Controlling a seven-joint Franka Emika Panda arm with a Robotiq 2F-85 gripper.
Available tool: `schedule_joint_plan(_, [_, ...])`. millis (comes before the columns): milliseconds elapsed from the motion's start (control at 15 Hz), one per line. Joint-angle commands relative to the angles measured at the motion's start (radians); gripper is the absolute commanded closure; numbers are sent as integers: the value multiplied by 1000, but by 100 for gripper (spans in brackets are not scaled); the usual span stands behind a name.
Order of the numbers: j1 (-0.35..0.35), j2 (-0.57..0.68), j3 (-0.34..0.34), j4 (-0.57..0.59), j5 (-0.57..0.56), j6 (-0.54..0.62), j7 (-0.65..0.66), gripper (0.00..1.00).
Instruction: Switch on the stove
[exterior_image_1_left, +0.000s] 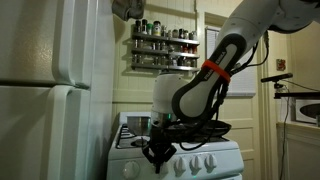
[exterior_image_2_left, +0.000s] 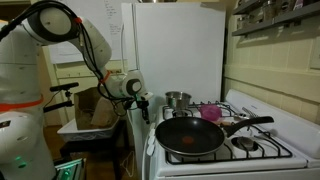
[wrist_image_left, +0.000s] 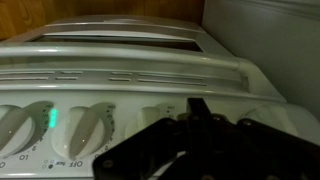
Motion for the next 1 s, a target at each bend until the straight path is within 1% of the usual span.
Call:
schedule_joint_plan(0, [32,17,-39,-7,-65,35,59,100])
schedule_joint_plan(200, [39,24,-56,-3,-96,40,66,100])
schedule_joint_plan(600, [45,42,-68,9,-83,83,54,100])
schedule_joint_plan(933, [38,50,-73,8,-113,109,72,100])
